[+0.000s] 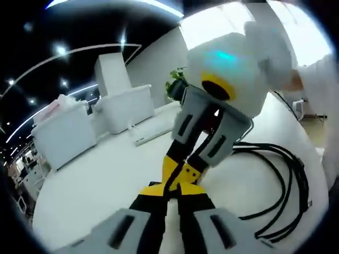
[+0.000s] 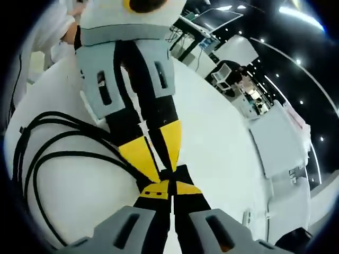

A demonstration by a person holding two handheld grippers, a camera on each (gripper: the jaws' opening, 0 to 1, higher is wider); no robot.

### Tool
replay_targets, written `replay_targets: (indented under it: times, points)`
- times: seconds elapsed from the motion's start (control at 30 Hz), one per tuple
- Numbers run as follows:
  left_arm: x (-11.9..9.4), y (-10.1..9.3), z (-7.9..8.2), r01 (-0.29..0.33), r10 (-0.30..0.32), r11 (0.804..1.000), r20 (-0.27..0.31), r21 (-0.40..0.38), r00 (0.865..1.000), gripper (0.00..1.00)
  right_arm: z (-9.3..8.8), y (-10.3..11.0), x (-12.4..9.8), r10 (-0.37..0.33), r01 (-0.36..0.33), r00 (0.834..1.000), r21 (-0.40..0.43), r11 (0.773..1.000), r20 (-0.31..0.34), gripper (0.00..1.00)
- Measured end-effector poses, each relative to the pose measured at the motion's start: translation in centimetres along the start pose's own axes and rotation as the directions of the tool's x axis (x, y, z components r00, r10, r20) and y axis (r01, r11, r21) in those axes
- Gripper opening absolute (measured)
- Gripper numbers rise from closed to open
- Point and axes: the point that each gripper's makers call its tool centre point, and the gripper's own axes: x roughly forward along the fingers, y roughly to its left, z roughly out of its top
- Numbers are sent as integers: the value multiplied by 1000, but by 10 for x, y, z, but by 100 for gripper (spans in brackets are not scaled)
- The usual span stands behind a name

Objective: Coil the Type-C to USB data cable on the desktop and secure it with Velcro straps.

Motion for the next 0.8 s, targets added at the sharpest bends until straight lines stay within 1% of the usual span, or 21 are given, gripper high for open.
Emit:
replay_targets:
  times: [0.03,0.1,0.13,0.17,0.2,0.23,0.27,0.33,0.37,0.4,0.47,0.53,0.6,0.67,0.73,0.77,0.8]
  points:
    - [2,2,-5,-16,17,1000,-20,27,1000,5,0,1,0,18,-18,1000,11,1000,5,1]
    - [4,0,-4,-8,8,1000,-1,-2,1000,3,-1,1,-1,21,-22,1000,39,999,18,2]
    - [4,0,-4,-9,9,1000,-5,0,1000,3,-1,1,-2,20,-21,999,53,998,27,2]
    - [3,0,-4,-9,9,1000,-4,16,1000,3,-1,1,-2,11,-14,999,69,998,36,3]
    - [3,0,-4,-17,18,999,-8,33,1000,3,0,-2,-2,-15,10,998,93,996,55,3]
    - [3,0,-4,-27,28,998,-9,60,1000,3,0,-3,-2,-26,19,998,99,995,65,5]
    - [3,0,-5,-32,33,996,-15,85,999,3,1,-8,-2,-60,50,994,116,992,90,7]
    - [3,0,-5,-32,33,996,-13,83,999,3,0,-9,-1,-77,60,992,161,985,99,8]
    - [3,0,-4,-32,33,996,-10,85,999,3,-2,-11,1,-85,67,992,175,982,98,8]
    - [2,0,-4,-31,32,996,-8,82,999,3,-2,-13,3,-96,74,989,183,980,112,8]
    - [1,2,-4,-31,31,998,0,59,1000,3,-4,-15,8,-112,87,986,202,976,120,7]
    - [-1,3,-5,-40,39,998,6,44,999,4,-3,-9,11,-87,56,987,211,976,137,1]
    - [-5,4,-6,-60,59,998,8,35,998,6,-2,-11,11,-118,84,982,222,972,146,1]
    - [-11,4,-7,-76,76,997,9,6,997,7,-2,-13,10,-120,83,982,231,969,149,1]
    - [-14,2,-8,-71,72,996,24,-46,997,7,-5,-15,9,-117,84,984,236,968,133,1]
    - [-15,2,-9,-69,71,996,29,-57,997,7,-2,-21,6,-147,93,974,289,953,171,1]
    - [-15,4,-10,-70,72,995,33,-65,997,7,0,-24,3,-164,86,966,351,932,198,1]
